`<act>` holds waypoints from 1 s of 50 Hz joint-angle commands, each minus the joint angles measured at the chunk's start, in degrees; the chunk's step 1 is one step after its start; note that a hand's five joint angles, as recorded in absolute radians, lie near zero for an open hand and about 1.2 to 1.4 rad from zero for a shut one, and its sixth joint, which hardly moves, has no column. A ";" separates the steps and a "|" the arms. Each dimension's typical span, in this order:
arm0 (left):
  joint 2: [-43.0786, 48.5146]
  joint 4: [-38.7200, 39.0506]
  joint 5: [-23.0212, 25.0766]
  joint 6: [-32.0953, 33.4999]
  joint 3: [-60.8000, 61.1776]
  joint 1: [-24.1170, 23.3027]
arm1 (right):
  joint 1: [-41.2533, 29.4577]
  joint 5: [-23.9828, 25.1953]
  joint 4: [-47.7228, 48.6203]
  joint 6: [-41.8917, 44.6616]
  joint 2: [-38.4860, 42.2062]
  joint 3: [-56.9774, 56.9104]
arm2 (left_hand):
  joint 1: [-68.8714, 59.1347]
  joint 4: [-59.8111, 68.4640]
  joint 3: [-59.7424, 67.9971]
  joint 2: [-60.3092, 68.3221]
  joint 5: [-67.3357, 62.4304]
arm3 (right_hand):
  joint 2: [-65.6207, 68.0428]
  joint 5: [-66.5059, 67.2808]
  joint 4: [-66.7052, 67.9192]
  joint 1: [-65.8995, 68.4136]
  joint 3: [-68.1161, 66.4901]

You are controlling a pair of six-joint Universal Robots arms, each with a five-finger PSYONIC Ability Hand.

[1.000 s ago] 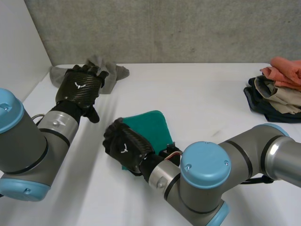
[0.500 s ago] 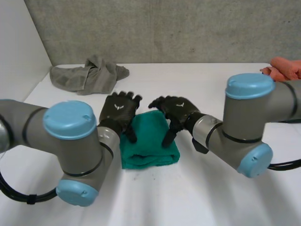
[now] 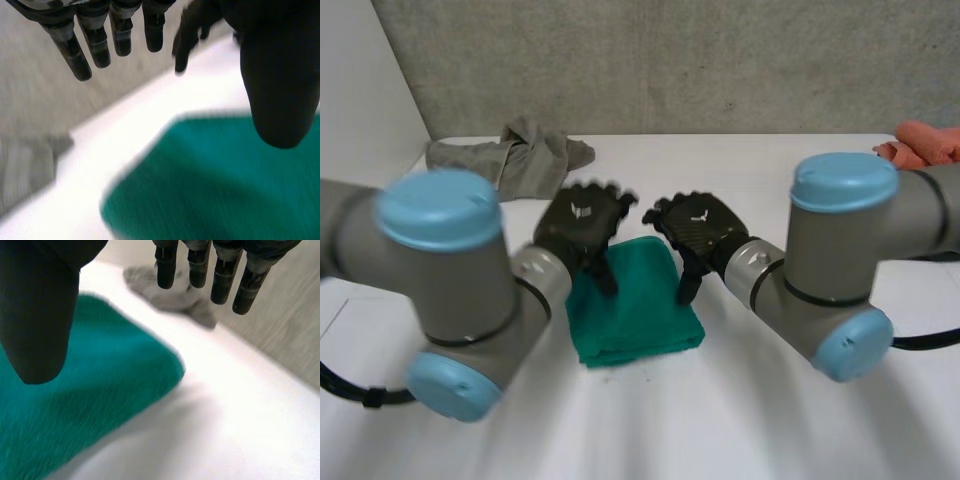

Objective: Fold the laundry.

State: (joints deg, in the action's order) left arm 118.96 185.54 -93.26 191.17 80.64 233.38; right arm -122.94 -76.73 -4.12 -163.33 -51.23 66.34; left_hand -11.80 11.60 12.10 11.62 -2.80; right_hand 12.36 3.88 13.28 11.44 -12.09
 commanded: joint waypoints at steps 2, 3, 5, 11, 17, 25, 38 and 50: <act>-13.75 0.44 22.65 -0.36 0.92 5.42 | -0.64 0.09 17.21 1.87 -11.70 20.04 | -0.26 0.47 -0.04 0.45 0.73 | -2.36 -3.88 -3.28 -1.44 2.09; -14.54 0.18 25.11 -0.45 1.19 5.60 | -0.90 0.09 17.83 2.40 -11.61 21.27 | -0.26 0.47 -0.04 0.45 0.73 | -2.36 -3.88 -3.28 -1.44 2.09; -16.20 -1.13 31.69 -0.54 2.15 5.95 | -2.22 0.01 19.59 4.68 -11.26 24.18 | -0.26 0.47 -0.04 0.45 0.73 | -2.36 -3.88 -3.28 -1.44 2.09; -17.80 -3.69 37.45 -0.63 3.12 7.09 | -4.86 -0.08 22.05 9.87 -6.09 25.77 | -0.10 0.30 -0.21 0.28 0.90 | -2.36 -3.88 -3.28 -1.44 2.09; -18.41 -3.78 36.83 -0.45 3.47 6.74 | -5.30 -0.43 24.42 10.49 -2.03 23.05 | 0.07 0.13 -0.38 0.11 1.07 | -0.93 -2.45 -1.86 -0.02 0.67; -18.50 -3.78 35.60 -0.36 3.56 6.74 | -5.30 -1.22 25.57 10.49 2.01 17.42 | 0.24 -0.04 -0.54 -0.06 1.24 | 15.38 13.85 14.45 16.29 -15.64; -18.50 -3.78 35.60 -0.45 3.56 6.83 | -5.30 -0.70 25.57 9.96 5.79 12.50 | 0.24 -0.04 -0.54 -0.06 1.24 | 57.49 55.97 56.57 58.41 -57.76; -18.67 -3.52 35.42 -0.36 3.39 7.44 | -0.48 -1.23 24.95 8.73 0.79 13.20 | -0.10 0.30 -0.21 0.28 0.90 | 67.64 66.12 66.72 68.56 -67.91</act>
State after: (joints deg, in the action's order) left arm 100.46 181.84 -57.69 190.80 84.15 240.44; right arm -127.76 -77.85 21.24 -154.21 -47.45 78.88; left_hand -11.80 11.60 12.10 11.62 -2.80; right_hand 66.45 52.26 67.96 50.89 -64.96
